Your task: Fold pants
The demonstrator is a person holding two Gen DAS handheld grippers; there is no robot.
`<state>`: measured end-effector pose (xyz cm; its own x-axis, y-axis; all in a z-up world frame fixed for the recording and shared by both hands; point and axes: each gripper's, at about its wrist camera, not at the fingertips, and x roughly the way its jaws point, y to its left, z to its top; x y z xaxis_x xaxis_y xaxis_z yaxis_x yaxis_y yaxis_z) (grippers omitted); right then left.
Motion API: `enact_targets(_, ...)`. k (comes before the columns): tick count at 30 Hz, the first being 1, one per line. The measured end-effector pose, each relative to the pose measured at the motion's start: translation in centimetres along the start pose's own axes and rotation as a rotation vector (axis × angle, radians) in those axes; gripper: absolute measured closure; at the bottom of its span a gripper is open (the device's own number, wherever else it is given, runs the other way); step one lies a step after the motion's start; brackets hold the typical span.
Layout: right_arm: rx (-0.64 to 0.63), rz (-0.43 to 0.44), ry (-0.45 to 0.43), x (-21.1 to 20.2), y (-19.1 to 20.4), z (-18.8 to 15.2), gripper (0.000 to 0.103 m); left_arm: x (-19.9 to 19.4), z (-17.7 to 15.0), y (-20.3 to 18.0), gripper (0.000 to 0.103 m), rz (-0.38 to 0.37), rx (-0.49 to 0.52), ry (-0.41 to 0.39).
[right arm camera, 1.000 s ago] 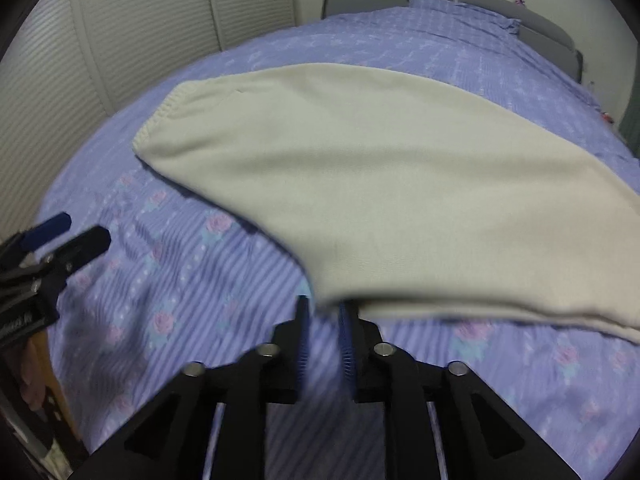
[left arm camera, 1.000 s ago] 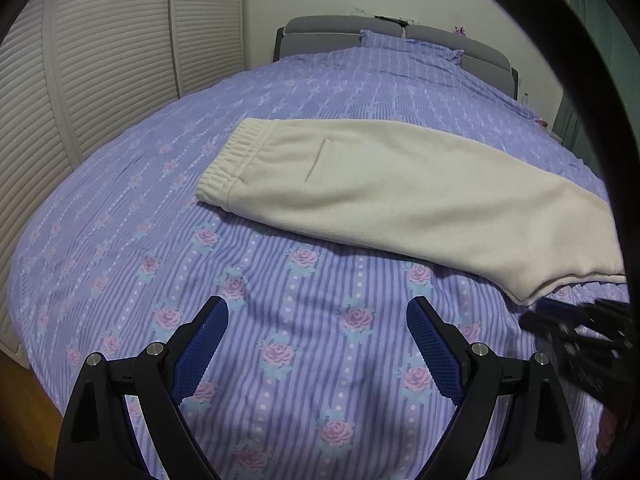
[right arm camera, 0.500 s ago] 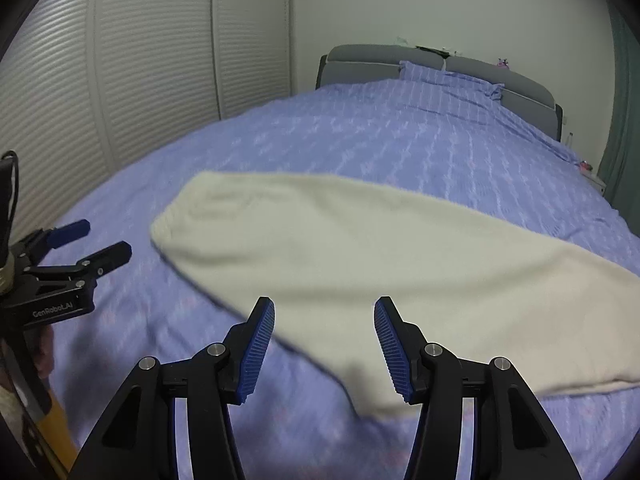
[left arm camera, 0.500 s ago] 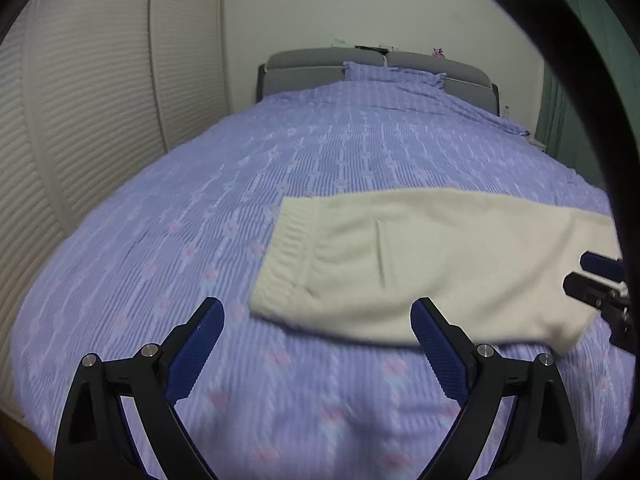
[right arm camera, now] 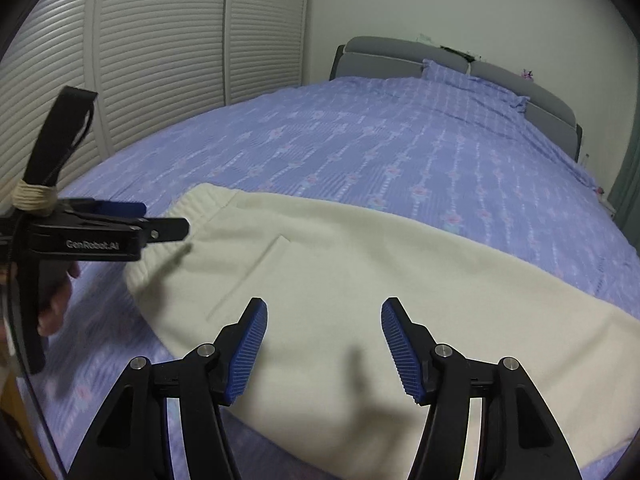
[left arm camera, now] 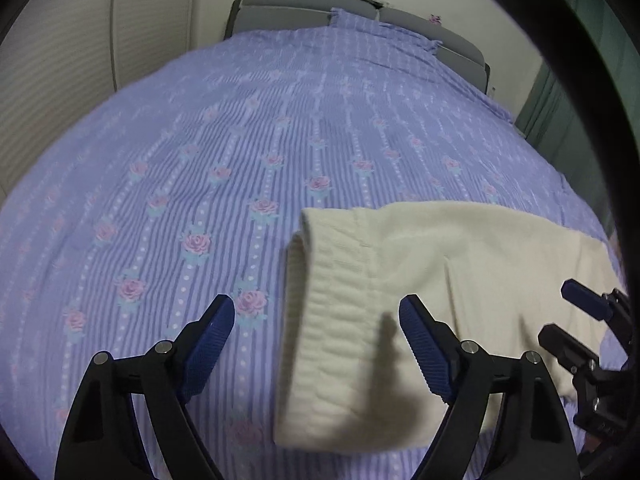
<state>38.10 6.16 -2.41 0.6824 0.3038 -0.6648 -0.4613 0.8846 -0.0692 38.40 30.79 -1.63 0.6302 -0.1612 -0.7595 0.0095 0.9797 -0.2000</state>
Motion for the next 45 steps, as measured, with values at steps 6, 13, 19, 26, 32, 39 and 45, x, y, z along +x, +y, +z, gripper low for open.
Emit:
enact_targets(6,-0.022,-0.005,-0.014,0.9,1.3,1.0,0.042,1.8,1.5,2.3,0.035,-0.097,-0.074,0.005)
enact_targets(13,-0.031,-0.005,-0.006,1.5,2.1,1.0,0.042,2.4,2.0,0.0,0.083,-0.017,0.044,0.012)
enact_targets(19,-0.049,-0.005,-0.022,1.3,2.3,1.1,0.042,-0.2,2.2,-0.9,0.093,0.033,0.058,-0.081)
enact_targets(26,-0.034,-0.02,-0.037,0.9,2.1,1.6,0.042,3.0,2.6,-1.1,0.091,0.175,0.037,-0.032)
enact_targets(32,-0.025,-0.046,-0.065,-1.2,0.4,1.5,0.042,-0.3,2.9,-3.2,0.068,0.32,0.073,-0.106)
enact_targets(39,0.027,-0.07,-0.122,-6.6,-5.1,-0.3,0.04,-8.0,0.5,-9.6,0.051,0.279,0.206,-0.204)
enact_targets(45,0.074,-0.119,-0.174,-13.4,-11.7,-4.5,0.034,-11.9,-4.0,-18.5,0.046,0.105,0.304,-0.206)
